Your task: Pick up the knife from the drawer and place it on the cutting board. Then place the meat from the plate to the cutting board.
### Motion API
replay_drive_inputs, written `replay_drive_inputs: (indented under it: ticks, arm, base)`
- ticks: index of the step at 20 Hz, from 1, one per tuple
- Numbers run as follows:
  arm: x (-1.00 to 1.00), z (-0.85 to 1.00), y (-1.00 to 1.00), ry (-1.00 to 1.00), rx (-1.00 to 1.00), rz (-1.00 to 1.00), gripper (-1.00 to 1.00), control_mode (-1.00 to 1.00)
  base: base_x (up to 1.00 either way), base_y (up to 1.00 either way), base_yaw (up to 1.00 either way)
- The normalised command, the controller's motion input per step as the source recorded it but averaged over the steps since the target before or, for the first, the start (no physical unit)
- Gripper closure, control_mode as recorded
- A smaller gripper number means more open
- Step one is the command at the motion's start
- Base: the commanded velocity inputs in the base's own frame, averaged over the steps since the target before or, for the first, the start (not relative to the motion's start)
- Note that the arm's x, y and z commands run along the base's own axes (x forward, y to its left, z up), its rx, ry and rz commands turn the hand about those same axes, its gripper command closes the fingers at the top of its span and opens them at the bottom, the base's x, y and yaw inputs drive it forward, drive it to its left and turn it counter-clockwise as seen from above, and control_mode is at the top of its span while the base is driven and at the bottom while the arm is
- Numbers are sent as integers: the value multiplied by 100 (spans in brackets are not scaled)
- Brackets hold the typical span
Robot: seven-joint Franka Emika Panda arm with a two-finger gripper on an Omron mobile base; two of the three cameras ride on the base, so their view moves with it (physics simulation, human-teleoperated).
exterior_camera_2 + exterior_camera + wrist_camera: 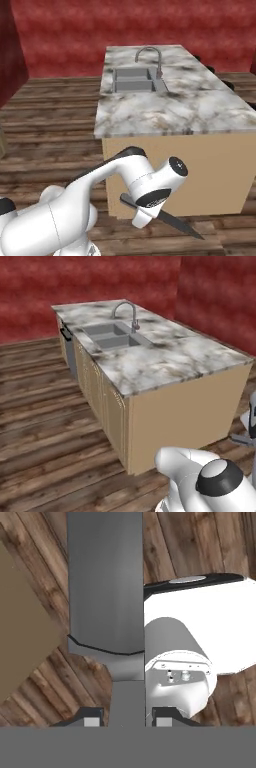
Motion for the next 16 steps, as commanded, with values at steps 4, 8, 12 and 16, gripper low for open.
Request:
replay_drive_inputs:
  ticks: [4,8,12,16]
  arm:
    - [0,0,0,0,0,0,100,100]
    - [0,0,0,0,0,0,100,100]
    - [0,0,0,0,0,0,100,100]
    - [0,0,0,0,0,0,100,100]
  base:
    - [37,-23,-43]
    - [43,-29,-41]
    - [53,-23,-40]
    - [59,-22,-39]
